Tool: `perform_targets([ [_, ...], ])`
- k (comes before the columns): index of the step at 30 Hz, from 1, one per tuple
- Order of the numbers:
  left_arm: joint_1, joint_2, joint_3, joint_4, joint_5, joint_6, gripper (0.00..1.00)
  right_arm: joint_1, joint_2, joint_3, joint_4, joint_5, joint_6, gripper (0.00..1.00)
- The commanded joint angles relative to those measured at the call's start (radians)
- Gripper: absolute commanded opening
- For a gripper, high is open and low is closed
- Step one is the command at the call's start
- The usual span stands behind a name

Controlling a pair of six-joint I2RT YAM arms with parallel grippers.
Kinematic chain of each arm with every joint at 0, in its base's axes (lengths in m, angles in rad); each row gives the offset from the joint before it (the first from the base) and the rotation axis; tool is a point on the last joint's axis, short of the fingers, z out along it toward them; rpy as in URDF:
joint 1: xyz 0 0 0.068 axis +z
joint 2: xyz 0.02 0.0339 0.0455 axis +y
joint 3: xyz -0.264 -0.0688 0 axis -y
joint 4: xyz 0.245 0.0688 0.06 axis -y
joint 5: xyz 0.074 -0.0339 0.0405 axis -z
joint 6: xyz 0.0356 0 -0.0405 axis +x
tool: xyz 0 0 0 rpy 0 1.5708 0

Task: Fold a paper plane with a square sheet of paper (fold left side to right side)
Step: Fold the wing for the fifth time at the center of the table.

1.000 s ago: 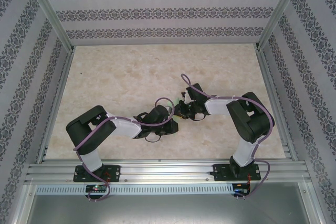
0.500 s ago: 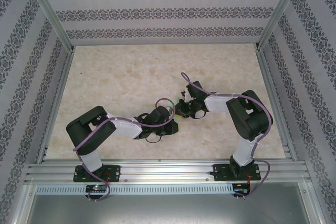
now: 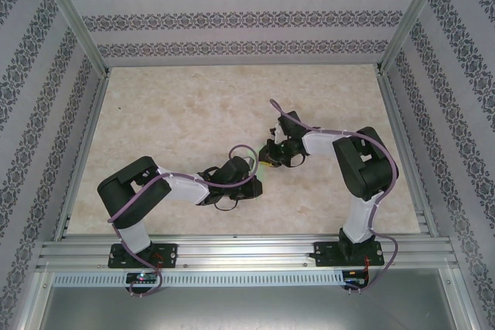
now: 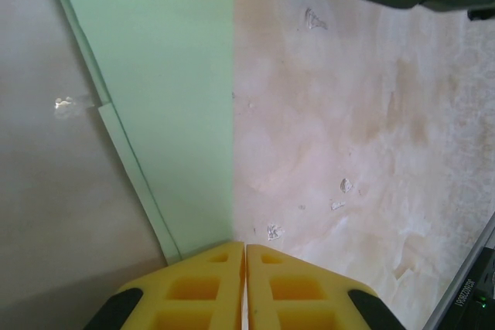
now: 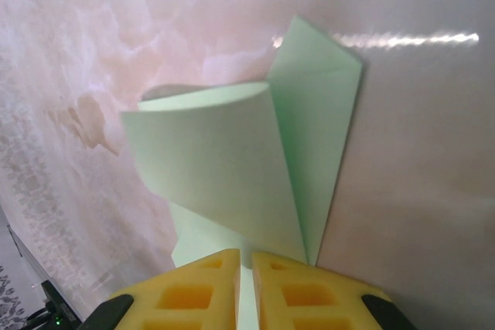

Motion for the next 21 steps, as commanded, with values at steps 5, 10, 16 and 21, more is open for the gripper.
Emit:
perform_targets([
  [5,-0.063,0.052,-0.061,-0.158,0.085,-0.014,0.11,-0.069,0.082,0.1,-0.004,0.175,-0.054,0.15],
  [10,-0.063,0.044,-0.065,-0.155,0.084,-0.015,0.11,-0.092,0.118,0.167,-0.019,0.177,-0.059,0.15],
  [16,-0.063,0.035,-0.068,-0.153,0.078,-0.021,0.11,-0.113,0.15,0.236,-0.034,0.177,-0.052,0.16],
  [21,-0.064,0.029,-0.072,-0.147,0.073,-0.027,0.1,-0.113,0.154,0.271,-0.057,0.17,-0.053,0.16],
])
